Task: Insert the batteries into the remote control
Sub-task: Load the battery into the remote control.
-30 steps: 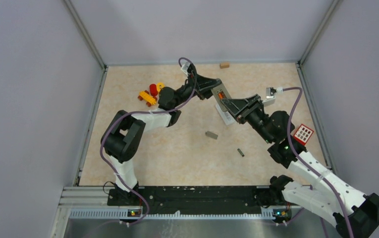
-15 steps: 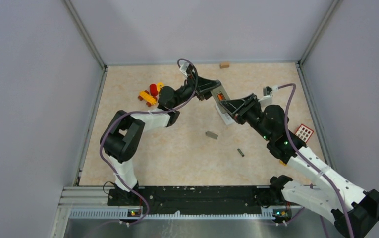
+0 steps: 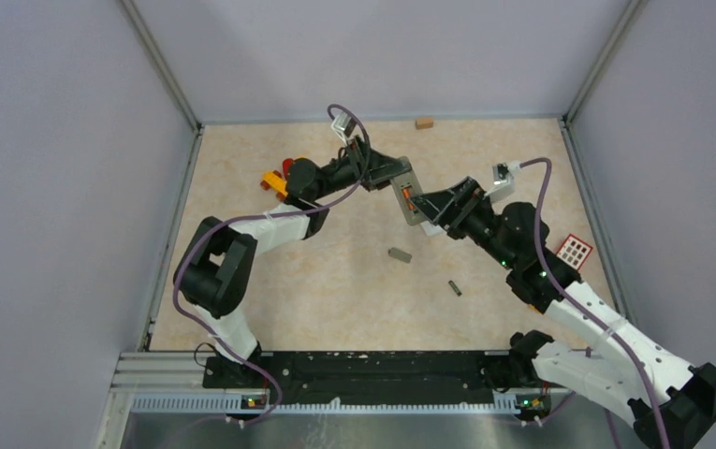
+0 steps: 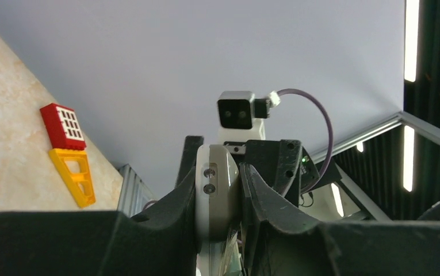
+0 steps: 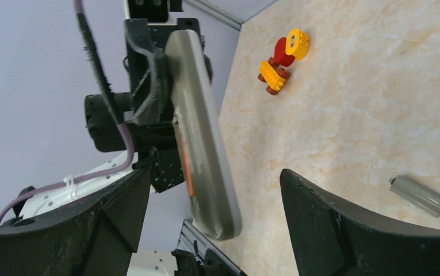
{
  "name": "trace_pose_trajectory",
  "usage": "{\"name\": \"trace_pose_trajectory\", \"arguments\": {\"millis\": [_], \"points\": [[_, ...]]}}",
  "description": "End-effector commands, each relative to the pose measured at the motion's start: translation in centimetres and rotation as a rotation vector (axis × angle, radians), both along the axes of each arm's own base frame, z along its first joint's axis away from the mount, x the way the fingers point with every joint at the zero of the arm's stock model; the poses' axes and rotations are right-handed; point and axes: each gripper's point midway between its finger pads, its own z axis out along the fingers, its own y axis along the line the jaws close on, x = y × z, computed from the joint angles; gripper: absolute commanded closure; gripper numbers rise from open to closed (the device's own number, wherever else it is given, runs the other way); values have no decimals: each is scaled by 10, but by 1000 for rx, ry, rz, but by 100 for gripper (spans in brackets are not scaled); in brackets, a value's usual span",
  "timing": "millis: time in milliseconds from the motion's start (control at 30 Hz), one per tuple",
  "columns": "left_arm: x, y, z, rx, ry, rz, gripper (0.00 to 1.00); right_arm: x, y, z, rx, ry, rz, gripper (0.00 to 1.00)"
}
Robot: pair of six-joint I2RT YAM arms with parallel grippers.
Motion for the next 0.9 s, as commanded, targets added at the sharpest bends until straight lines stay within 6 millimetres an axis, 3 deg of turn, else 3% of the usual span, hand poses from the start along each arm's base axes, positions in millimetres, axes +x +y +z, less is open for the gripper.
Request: {"name": "trace_pose_trajectory", "arguments": {"millis": [0, 167, 367, 433, 533, 667, 867], "points": [[-15, 17, 6, 13, -147, -15, 100, -11, -6, 38, 28, -198, 26, 15], [-18, 20, -2, 67, -180, -13, 100, -5, -17, 29, -53, -165, -26, 18], [-19, 25, -24, 229, -243, 45, 100, 8, -36, 7, -314, -75, -70, 32], [-21, 27, -28, 275, -279, 53, 100, 7, -29, 6, -378, -122, -1, 34], [-29, 28, -27, 299, -331, 26, 100, -10, 1, 11, -374, -242, 209, 35], [-36, 29, -22, 295, -357, -2, 100, -23, 26, 14, -340, -291, 381, 45], [-37, 30, -19, 293, -348, -5, 100, -25, 36, 11, -329, -312, 448, 49]]}}
